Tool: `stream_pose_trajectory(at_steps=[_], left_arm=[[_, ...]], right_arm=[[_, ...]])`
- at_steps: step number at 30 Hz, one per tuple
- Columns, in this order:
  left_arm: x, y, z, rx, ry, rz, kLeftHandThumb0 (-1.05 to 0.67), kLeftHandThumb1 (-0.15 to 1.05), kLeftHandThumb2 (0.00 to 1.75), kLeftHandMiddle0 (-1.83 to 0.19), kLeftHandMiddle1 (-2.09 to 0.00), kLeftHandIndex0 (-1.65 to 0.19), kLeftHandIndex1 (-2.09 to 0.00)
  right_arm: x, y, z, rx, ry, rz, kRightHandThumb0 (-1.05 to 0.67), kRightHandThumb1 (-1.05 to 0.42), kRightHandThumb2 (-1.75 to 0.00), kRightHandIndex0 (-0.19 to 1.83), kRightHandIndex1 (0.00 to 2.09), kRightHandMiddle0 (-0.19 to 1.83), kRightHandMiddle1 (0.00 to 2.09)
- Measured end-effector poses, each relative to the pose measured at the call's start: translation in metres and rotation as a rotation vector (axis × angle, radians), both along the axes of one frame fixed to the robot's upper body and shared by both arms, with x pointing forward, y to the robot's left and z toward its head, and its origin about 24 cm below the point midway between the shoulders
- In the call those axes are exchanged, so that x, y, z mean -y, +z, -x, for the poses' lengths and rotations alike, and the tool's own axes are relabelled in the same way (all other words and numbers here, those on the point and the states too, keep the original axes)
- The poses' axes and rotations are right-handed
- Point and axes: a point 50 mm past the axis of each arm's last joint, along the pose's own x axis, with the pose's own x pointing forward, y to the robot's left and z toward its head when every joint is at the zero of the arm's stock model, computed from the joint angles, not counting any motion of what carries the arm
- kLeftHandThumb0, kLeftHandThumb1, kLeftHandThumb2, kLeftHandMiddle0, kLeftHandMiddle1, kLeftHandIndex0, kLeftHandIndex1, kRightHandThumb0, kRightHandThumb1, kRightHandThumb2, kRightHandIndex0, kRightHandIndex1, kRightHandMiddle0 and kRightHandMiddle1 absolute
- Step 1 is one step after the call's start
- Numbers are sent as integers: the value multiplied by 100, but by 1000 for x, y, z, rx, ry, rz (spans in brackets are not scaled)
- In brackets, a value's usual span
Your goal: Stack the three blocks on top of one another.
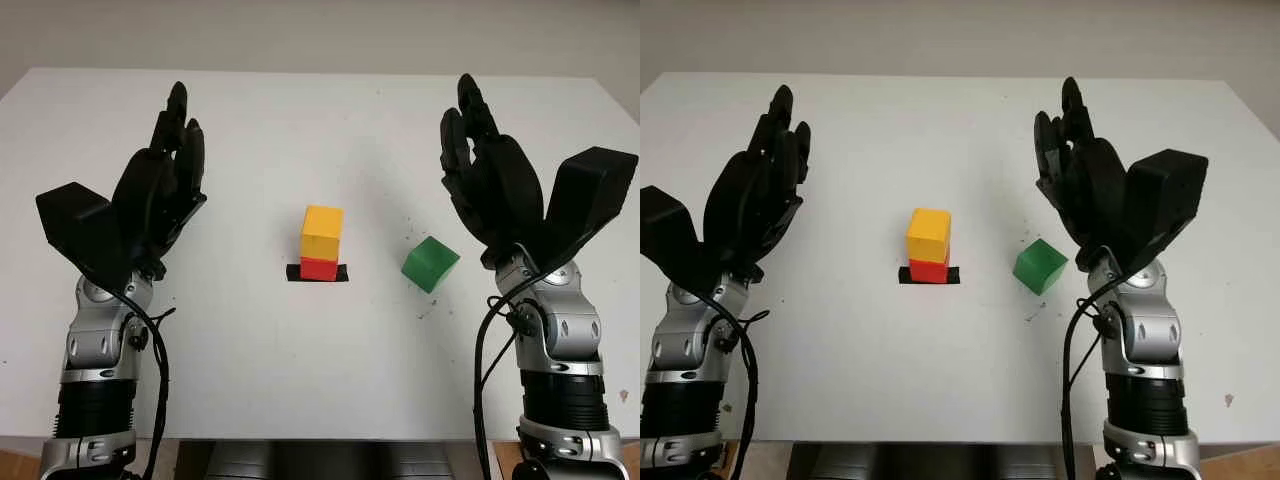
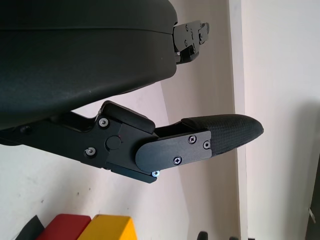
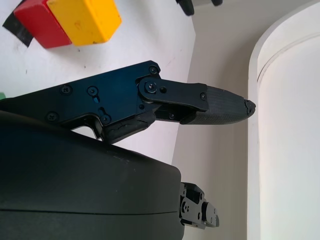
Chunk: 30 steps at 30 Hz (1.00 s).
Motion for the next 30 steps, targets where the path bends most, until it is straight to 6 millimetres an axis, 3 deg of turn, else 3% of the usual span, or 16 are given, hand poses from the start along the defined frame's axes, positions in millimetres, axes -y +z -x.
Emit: stream_pose_trajectory(at_steps=[7, 13, 17, 19, 23, 30], left_arm=[[2, -5, 1, -20, 0, -9, -79, 105, 63, 19, 0, 19, 0], [6, -6, 2, -57, -37, -18, -80, 105, 63, 19, 0, 19, 0], [11, -5, 3, -70, -51, -25, -81, 105, 62, 19, 0, 19, 0], [12, -4, 3, -75, -57, -19, -81, 105, 61, 19, 0, 19, 0], [16, -6, 2, -89, -64, 4, -82, 105, 60, 19, 0, 19, 0], [19, -7, 2, -95, -74, 20, -81, 105, 60, 19, 0, 19, 0]], right_arm=[[14, 6, -2, 19, 52, 98, -71, -105, -53, -18, 1, -18, 1], [30, 20, -4, 18, 103, 241, -72, -105, -33, -12, 6, -8, 7], [38, 32, -3, 21, 131, 457, -70, -104, -15, -10, 6, -6, 7], [43, 41, -1, 43, 163, 657, -73, -100, -8, 0, 11, 3, 10], [46, 62, 6, 140, 195, 1073, -68, -87, -3, 19, 14, 23, 14], [37, 73, 17, 240, 288, 1428, -63, -81, -5, 24, 10, 29, 10]])
